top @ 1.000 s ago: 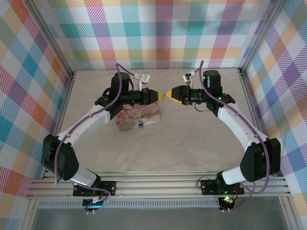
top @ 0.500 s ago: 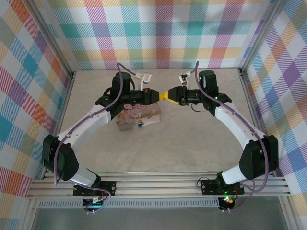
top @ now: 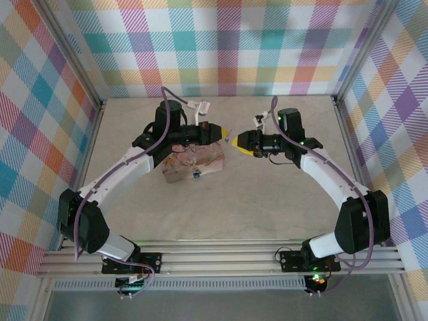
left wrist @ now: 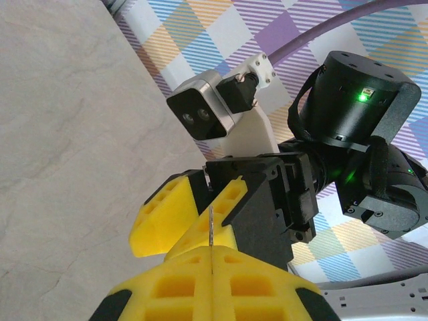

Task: Unlock the padlock with the key

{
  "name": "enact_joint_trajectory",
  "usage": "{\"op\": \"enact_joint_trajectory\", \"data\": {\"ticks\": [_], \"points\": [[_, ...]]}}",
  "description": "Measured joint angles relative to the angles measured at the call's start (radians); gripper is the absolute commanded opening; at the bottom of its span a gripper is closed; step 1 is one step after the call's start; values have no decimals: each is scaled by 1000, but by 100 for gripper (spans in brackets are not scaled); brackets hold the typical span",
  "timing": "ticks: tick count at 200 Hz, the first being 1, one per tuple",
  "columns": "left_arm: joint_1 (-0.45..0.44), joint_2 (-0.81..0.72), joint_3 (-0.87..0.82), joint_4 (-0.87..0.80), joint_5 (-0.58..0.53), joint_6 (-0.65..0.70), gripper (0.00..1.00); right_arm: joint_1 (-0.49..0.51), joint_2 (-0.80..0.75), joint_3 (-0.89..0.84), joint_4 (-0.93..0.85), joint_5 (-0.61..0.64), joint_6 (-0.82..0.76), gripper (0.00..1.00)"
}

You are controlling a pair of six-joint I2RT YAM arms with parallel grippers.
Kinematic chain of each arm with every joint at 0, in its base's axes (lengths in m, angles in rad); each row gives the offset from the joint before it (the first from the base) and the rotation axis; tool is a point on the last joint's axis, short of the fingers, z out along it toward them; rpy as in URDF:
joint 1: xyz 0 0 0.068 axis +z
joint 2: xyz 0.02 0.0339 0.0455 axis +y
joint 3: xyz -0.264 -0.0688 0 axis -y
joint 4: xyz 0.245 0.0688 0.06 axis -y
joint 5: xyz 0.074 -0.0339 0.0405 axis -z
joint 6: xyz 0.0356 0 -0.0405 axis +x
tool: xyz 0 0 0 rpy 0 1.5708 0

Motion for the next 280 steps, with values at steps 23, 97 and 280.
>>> {"op": "enact_joint_trajectory", "data": {"ticks": [23, 97, 280], "points": [[0, -2, 0, 0, 0, 0, 0, -1, -17, 0, 10, -3, 19, 52], [0, -2, 0, 14, 46, -18, 0, -1, -32, 68, 157, -76, 158, 51], [1, -44, -37, 97, 74, -97, 33, 9, -14, 154, 123, -166, 77, 0]]}}
